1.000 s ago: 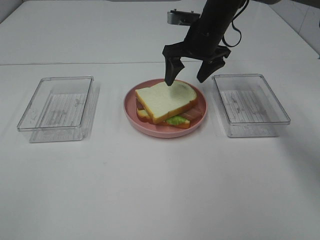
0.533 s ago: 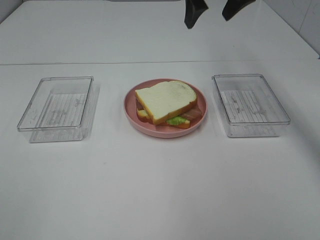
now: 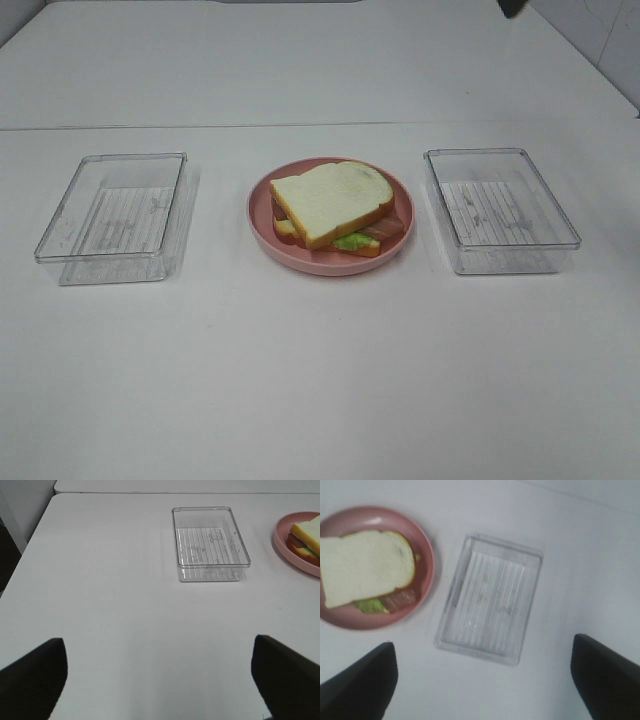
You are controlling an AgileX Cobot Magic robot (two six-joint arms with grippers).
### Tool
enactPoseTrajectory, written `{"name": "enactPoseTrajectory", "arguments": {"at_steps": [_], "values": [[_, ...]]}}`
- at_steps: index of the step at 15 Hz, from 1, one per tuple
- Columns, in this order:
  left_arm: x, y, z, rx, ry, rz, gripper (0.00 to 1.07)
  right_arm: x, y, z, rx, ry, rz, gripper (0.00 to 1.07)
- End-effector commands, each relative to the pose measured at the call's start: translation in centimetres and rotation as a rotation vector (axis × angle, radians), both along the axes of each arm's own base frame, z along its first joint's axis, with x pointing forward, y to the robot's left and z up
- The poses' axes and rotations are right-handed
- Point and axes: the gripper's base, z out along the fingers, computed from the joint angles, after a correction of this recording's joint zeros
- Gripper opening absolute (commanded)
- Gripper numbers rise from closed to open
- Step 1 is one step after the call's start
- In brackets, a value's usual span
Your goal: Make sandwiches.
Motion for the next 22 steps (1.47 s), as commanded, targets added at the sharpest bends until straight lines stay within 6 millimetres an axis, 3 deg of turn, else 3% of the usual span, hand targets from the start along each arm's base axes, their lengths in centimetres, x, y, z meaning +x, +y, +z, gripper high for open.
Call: {"name": "enactPoseTrajectory", "arguments": {"at_steps": [1,2,4,6,8,14,17,18,22], "values": [[-0.2,-0.1,0.0,-0.003,-0.020,-0.005,0.91,-5.1,-2.2,-1.6,-0.063,0.124,-0.079,0.91],[-0.2,-0.1,0.0,-0.003,-0.020,-0.005,0.91,-5.9,-2.5,-1.9,-0.065,0.133,-0.083,0.91],[-0.2,-0.1,0.0,-0.003,-0.020,-0.005,0.91,-10.7,-4.2,-3.8,-0.066,0.145,-0.092,0.91],[-0.2,-0.1,0.0,-0.003,-0.020,-0.005,0.91,-13.3,-5.1,-4.8,-0.057,0.133,-0.099,0.91],[-0.2,-0.1,0.0,-0.003,-0.020,-0.005,0.91,-17.4,-6.4,-6.5,-0.035,0.092,-0.094,0.91],[-0.2,-0.1,0.0,-0.003,-0.020,-0.005,0.91,-25.9,-9.1,-10.5,0.028,-0.046,-0.052,0.91],[-0.2,-0.1,0.0,-0.003,-0.020,-0.005,0.91,-28.0,-9.4,-11.0,0.069,-0.088,0.012,0.91],[-0.2,-0.1,0.0,-0.003,-0.020,-0.005,0.91,-29.2,-9.3,-12.2,0.116,-0.128,0.052,0.91],[-0.2,-0.1,0.0,-0.003,-0.020,-0.005,0.91,-29.6,-9.3,-13.0,0.155,-0.189,0.067,0.91]]}}
